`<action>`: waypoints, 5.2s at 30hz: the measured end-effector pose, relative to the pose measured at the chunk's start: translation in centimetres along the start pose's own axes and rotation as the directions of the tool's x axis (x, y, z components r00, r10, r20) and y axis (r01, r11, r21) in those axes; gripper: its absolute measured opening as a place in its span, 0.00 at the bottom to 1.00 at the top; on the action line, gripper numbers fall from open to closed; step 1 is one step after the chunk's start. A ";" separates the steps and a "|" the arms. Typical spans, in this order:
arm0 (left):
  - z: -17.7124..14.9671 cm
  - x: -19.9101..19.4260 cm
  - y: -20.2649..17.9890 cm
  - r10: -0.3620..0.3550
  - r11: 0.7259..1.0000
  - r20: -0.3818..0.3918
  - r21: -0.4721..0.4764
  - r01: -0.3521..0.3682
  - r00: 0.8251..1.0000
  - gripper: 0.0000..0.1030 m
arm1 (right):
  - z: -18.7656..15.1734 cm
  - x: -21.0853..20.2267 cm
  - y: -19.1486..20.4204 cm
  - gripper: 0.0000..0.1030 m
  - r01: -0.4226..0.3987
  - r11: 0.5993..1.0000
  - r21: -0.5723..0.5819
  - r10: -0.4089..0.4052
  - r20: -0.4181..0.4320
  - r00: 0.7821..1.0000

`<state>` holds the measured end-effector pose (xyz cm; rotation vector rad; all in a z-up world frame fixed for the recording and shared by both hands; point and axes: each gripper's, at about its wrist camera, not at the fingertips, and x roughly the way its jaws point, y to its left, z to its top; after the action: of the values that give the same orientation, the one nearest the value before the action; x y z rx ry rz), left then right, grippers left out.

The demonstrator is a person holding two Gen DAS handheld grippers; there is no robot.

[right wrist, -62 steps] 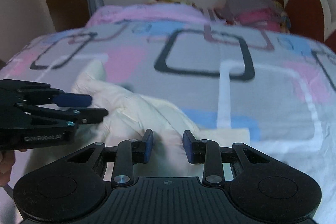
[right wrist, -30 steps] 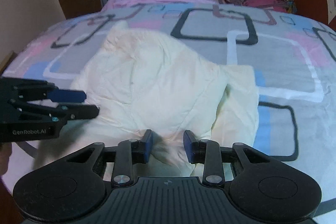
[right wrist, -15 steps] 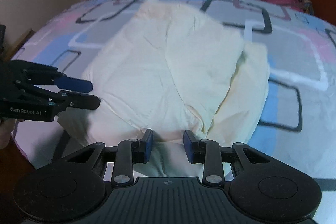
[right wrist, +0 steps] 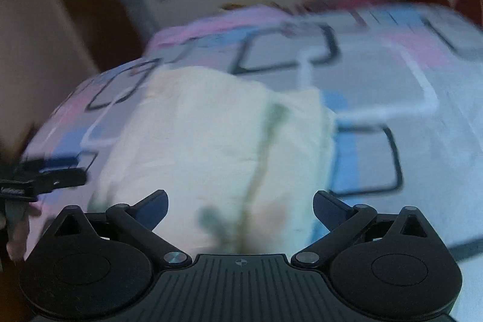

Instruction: Fold large clothes

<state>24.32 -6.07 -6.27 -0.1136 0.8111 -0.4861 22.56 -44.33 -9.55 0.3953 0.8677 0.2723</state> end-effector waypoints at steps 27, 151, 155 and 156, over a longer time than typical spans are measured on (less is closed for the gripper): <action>-2.4 6.2 6.8 -0.254 0.899 -0.126 -0.396 0.186 0.959 0.85 | 0.4 8.6 -9.2 1.00 -0.334 0.858 0.390 0.397 -0.092 0.913; 8.3 -3.6 30.7 -0.059 0.998 0.111 -0.024 0.062 0.992 0.50 | 5.1 24.6 30.2 0.32 -0.148 0.971 -0.189 0.141 -0.050 0.989; 5.5 -6.2 30.1 -0.031 0.999 0.104 -0.034 0.035 0.994 0.50 | 3.1 22.7 29.6 0.32 -0.214 0.965 -0.153 0.199 -0.108 0.974; 5.0 -6.1 29.9 -0.014 1.000 0.091 -0.018 0.015 0.996 0.50 | 2.3 22.9 29.6 0.32 -0.204 0.965 -0.161 0.184 -0.131 0.974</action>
<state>35.47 22.75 -7.07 -0.1577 0.7258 -0.4837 36.38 -9.50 -10.79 0.3039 0.9114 0.5538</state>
